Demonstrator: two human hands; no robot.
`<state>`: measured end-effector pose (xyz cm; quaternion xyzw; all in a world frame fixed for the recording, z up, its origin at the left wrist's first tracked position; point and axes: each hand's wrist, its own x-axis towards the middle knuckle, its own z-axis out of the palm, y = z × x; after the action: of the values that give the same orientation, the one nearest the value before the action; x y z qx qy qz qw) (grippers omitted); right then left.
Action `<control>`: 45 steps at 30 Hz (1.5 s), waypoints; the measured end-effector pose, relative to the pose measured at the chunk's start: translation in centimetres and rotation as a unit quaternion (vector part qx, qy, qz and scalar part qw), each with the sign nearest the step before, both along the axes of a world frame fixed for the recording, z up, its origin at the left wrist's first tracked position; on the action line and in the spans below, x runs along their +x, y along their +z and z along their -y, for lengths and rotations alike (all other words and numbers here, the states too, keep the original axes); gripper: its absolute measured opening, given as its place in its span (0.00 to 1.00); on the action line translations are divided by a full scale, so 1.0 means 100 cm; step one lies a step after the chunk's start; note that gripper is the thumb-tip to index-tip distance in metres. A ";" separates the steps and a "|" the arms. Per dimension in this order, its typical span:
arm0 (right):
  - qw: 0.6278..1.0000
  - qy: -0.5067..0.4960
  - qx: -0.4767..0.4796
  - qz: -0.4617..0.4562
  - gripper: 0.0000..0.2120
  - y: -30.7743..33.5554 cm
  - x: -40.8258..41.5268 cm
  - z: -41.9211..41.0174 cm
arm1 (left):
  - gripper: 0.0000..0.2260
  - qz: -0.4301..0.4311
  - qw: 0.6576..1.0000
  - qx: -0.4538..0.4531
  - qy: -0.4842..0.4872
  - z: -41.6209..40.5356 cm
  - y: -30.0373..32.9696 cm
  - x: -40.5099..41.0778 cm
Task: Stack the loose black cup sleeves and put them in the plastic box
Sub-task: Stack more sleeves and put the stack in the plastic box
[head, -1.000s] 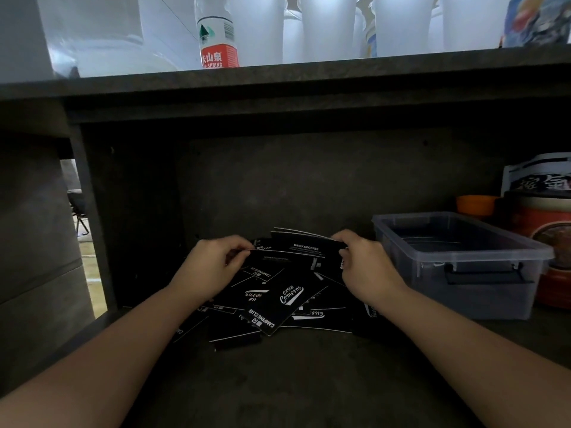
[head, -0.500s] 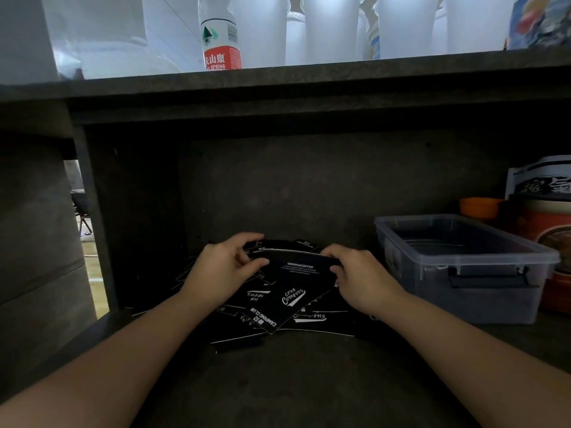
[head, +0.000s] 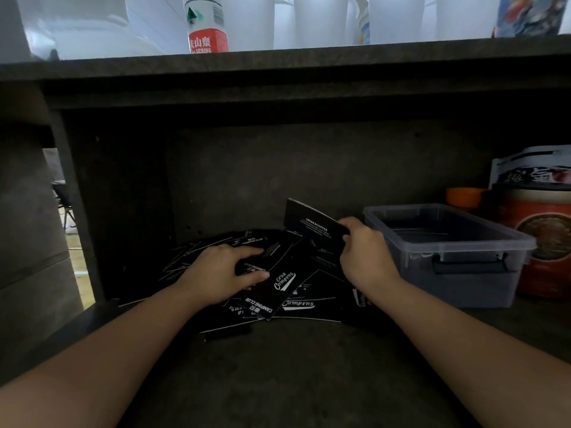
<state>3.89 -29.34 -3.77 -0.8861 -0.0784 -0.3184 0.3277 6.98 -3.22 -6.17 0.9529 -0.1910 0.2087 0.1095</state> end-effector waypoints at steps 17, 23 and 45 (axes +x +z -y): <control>1.000 0.014 0.002 0.019 0.22 0.002 0.002 0.001 | 0.03 0.284 0.933 -0.221 0.001 0.002 0.017 -0.019; 0.996 0.053 -0.058 0.036 0.17 0.003 0.000 -0.010 | 0.03 0.224 0.921 -0.318 -0.008 0.007 0.016 -0.022; 0.997 0.024 -0.062 -0.029 0.09 -0.003 0.008 -0.005 | 0.44 -0.090 0.986 -0.012 0.139 -0.022 0.013 -0.010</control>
<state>4.70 -28.89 -4.10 -0.9116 -0.1095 -0.2788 0.2815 6.01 -1.00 -4.85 0.9837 -0.0433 0.1377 0.1075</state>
